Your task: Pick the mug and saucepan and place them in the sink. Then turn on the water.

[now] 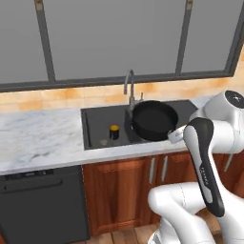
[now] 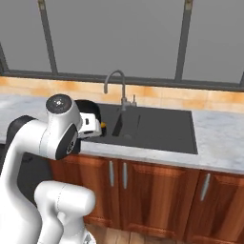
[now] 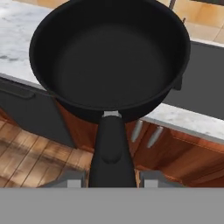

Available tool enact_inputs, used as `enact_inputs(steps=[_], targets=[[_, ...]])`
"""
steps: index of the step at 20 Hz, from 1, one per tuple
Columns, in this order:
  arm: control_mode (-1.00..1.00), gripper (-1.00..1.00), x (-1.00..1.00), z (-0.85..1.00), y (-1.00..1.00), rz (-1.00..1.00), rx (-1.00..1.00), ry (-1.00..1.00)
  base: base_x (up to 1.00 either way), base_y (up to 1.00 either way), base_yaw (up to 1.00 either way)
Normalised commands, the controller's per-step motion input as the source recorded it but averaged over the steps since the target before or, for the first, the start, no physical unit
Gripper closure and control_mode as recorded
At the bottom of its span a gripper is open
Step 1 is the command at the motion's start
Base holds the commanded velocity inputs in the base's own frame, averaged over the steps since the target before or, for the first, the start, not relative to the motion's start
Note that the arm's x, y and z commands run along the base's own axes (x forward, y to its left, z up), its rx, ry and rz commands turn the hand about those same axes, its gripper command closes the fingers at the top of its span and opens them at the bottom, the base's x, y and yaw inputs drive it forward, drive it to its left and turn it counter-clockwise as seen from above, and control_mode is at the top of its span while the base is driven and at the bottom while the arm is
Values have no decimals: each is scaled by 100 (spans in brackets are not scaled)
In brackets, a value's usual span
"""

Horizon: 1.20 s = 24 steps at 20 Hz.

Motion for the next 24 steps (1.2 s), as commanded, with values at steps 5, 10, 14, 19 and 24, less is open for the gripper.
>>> enact_inputs(steps=[5,10,14,19,24], targets=[[100,100,0,0,0,0,0,0,29,-7,23],[100,100,0,0,0,0,0,0,25,-8,24],[100,100,0,0,0,0,0,0,12,-57,24],[100,100,0,0,0,0,0,0,19,-79,16],[100,100,0,0,0,0,0,0,37,-35,14]])
